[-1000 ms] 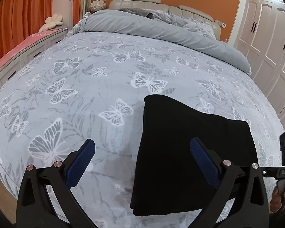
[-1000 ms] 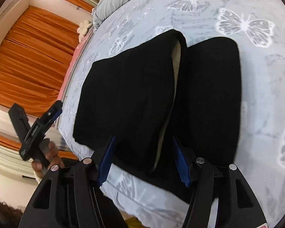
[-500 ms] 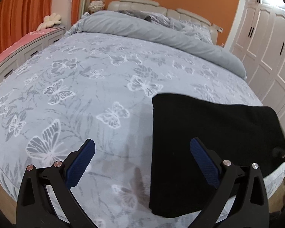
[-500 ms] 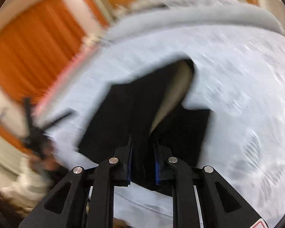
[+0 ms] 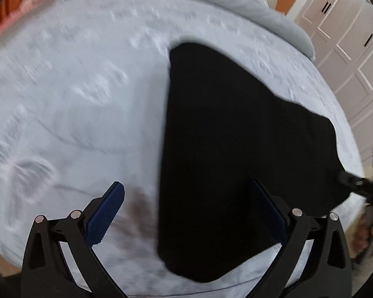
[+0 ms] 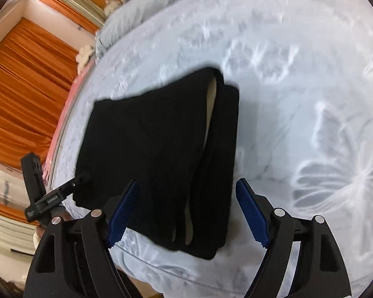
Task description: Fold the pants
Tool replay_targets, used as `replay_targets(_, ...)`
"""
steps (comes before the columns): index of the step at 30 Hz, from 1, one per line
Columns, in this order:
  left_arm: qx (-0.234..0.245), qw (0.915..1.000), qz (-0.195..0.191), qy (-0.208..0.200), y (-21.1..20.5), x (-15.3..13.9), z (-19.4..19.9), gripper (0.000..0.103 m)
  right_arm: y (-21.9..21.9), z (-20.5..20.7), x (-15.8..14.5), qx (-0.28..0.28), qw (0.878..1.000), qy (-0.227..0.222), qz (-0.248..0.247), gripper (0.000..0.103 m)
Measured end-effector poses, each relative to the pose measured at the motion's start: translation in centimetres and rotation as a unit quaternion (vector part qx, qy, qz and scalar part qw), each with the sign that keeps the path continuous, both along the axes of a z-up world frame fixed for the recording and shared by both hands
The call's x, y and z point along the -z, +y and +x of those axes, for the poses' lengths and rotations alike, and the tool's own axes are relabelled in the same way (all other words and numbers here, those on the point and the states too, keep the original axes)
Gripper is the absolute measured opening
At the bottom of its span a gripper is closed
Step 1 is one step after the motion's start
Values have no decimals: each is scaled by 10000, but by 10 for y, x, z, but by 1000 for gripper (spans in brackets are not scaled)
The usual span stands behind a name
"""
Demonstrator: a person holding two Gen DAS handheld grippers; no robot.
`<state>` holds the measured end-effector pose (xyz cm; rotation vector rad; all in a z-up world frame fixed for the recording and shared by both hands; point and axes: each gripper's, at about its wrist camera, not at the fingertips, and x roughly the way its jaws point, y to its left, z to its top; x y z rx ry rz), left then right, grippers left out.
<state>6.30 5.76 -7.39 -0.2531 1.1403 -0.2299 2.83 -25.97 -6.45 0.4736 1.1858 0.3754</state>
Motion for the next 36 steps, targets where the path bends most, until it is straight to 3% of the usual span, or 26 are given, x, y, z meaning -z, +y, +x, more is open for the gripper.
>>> replay_targets(1,31,9998,-164,120,1,5,2,86,5,3,10,-42,9999,114,37,76)
replay_targets(2,73,9986,-464,246,3,10,3,69,11,5,18,-64,9998,190,74,66)
replay_targets(3,99,9977,-607,272,5,10,3,58,16,5,20,-74,9999,113,65,58)
replay_targets(4,98,9977,-634,208,8,4,2,51,21,4,15,-123,9999,10,82,43)
replay_targets(6,182,9968,-772,37,15,-10,-5,36,26,-4,-11,-200,9992,-350,57,37)
replay_targets(8,352,9949,-930,-137,25,-34,-18,31,32,-16,-37,-287,9970,-692,214,36)
replay_targets(11,410,9947,-897,-290,46,-54,-44,35,45,-36,-56,-579,9937,-884,369,39)
replay_targets(13,433,9961,-773,-39,53,-38,-50,43,54,-39,-26,-662,9966,-482,107,46)
replay_targets(15,436,9979,-332,340,54,-6,-50,48,56,-37,9,-513,9980,168,-341,58)
replay_targets(16,382,9978,-354,401,56,1,-53,53,51,-37,11,-409,9989,211,-92,57)
replay_targets(17,360,9982,-366,306,58,-5,-56,53,47,-39,4,-327,9993,159,15,57)
replay_targets(19,315,9993,13,-181,58,-30,-64,52,38,-48,-28,-18,9983,-474,-347,61)
replay_targets(21,81,9912,833,-1029,53,-66,-76,73,30,-50,-57,227,9943,-981,-363,68)
replay_targets(23,11,9793,1209,-1623,42,-94,-81,85,32,-39,-69,193,9925,-1151,-375,71)
replay_targets(25,115,9733,1436,-1785,24,-105,-70,85,48,-18,-69,-28,9907,-1127,-759,71)
replay_targets(28,94,9672,1778,-1813,-2,-94,-43,85,71,12,-48,-305,9860,-933,-1345,71)
replay_targets(30,67,9690,1840,-1648,-12,-77,-25,85,66,23,-28,-400,9876,-692,-1352,64)
replay_targets(31,32,9721,1797,-1509,-12,-66,-20,85,66,31,-21,-445,9889,-612,-1282,36)
replay_targets(32,-12,9745,1775,-1374,-11,-57,-17,85,69,33,-17,-466,9890,-611,-1263,28)
replay_targets(34,-57,9740,1849,-1311,-12,-52,-16,85,68,28,-33,-393,9887,-885,-1144,21)
replay_targets(36,-76,9724,1882,-1379,-8,-53,-16,85,64,16,-60,-310,9840,-1383,-1077,20)
